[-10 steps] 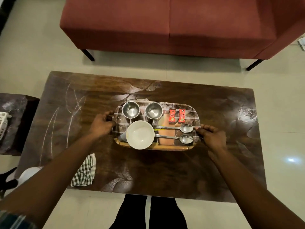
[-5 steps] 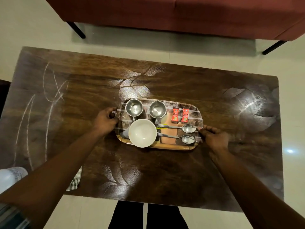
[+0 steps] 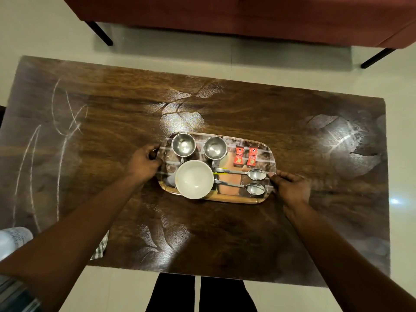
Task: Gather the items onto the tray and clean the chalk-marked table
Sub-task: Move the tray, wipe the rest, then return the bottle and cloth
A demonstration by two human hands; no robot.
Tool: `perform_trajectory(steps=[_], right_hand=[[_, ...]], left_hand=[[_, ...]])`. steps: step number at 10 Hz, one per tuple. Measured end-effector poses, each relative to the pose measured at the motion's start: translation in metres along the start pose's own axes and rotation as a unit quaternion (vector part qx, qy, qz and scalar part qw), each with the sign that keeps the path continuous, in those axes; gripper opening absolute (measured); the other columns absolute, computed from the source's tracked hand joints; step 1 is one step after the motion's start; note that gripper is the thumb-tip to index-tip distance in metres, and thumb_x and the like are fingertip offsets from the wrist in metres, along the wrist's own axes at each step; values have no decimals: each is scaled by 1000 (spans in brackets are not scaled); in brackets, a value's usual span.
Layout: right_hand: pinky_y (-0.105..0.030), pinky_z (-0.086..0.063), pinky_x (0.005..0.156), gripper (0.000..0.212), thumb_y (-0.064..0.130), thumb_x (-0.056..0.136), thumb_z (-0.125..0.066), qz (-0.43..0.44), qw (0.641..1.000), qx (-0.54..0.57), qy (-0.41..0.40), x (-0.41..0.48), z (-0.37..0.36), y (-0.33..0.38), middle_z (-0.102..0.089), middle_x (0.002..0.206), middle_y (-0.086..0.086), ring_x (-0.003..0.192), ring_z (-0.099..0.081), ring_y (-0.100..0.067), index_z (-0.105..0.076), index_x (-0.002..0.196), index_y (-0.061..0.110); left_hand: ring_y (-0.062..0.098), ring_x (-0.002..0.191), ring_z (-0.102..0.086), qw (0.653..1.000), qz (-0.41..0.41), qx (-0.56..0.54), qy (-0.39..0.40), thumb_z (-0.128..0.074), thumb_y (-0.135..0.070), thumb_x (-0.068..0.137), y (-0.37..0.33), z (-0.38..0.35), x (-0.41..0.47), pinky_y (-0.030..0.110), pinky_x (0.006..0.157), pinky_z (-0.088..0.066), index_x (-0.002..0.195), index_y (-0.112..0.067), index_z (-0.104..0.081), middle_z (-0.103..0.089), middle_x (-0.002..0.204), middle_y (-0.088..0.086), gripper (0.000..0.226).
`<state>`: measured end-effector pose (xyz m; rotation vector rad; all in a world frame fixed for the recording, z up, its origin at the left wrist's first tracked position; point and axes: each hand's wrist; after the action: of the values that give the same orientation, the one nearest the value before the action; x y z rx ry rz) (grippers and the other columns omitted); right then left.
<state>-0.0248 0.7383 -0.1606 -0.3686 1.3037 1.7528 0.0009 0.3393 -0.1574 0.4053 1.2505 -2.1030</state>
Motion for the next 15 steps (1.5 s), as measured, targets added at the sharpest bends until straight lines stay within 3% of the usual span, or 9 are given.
perform_trajectory(steps=[2, 4, 8, 9, 10, 11, 12, 13, 15], right_hand=[[-20, -59, 54, 18, 12, 89, -86, -1, 1000, -7, 8, -2, 2, 2, -81, 93, -7, 69, -77, -12, -78, 106, 9], [-46, -63, 95, 28, 27, 97, -77, 58, 988, -146, 8, -13, 17, 9, -80, 107, 2, 101, -78, -23, -76, 124, 19], [-47, -48, 112, 37, 31, 99, -63, 472, 845, -231, 96, -165, -29, 20, -64, 140, -7, 134, -59, -31, -67, 132, 15], [-32, -41, 120, 35, 24, 102, -67, 520, 764, -288, 248, -231, -93, -4, -60, 149, 4, 141, -52, -14, -68, 137, 21], [-31, -38, 122, 42, 29, 105, -59, 576, 604, -385, 394, -285, -168, -45, -51, 160, 5, 147, -46, -14, -61, 147, 25], [-39, -37, 124, 51, 32, 102, -56, 617, 473, -457, 432, -298, -208, -78, -41, 169, 0, 155, -38, -23, -53, 153, 25], [-44, -28, 129, 64, 39, 99, -57, 621, 397, -518, 433, -306, -245, -109, -27, 176, 0, 163, -23, -27, -43, 160, 29], [-48, -11, 134, 84, 60, 97, -50, 571, 400, -590, 408, -314, -277, -138, 0, 181, 4, 167, 6, -23, -14, 170, 37], [-44, -1, 134, 81, 59, 105, -37, 558, 454, -615, 323, -330, -285, -168, 18, 178, 6, 164, 21, -19, 2, 171, 32]], left_hand=[[30, 109, -75, 998, -23, 60, 8, -70, -2, 94, -5, 2, -2, 48, 99, -60, 138, -15, -70, -79, 119, 8, 46], [24, 88, -77, 994, 15, 99, -37, -77, -21, 95, -7, 21, -17, 42, 86, -65, 121, -17, -77, -81, 97, 3, 26], [14, 77, -71, 926, 27, -327, -187, -59, -24, 110, 15, 170, -102, 19, 63, -62, 98, -19, -73, -72, 92, 4, 18], [14, 76, -73, 881, -13, -365, -301, -56, -33, 107, 57, 246, -144, 26, 66, -63, 107, -10, -73, -71, 92, 8, 29], [25, 101, -80, 843, 72, -401, -352, -62, -39, 104, 247, 333, -150, -4, 56, -38, 125, -8, -72, -76, 123, 16, 40], [36, 123, -73, 866, 76, -335, -364, -70, -35, 102, 363, 396, -155, 44, 69, -66, 140, -1, -67, -66, 145, 27, 51], [25, 125, -71, 904, 5, -244, -350, -62, -4, 102, 372, 388, -195, 20, 80, -64, 138, 2, -63, -63, 145, 26, 37], [12, 141, -57, 965, 4, -102, -243, -57, 29, 77, 283, 369, -236, 29, 106, -54, 150, -12, -55, -57, 157, 0, 84], [-11, 156, -31, 992, -118, -24, -30, -98, -23, 75, 298, 342, -212, 6, 120, -29, 169, -42, -19, -28, 173, -30, 124]])
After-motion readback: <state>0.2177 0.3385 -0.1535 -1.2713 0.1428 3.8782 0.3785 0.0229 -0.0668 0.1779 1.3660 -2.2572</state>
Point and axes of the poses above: each hand's wrist, its own x-axis towards the middle knuckle, its own z-axis out of the back of the hand, y = z × x
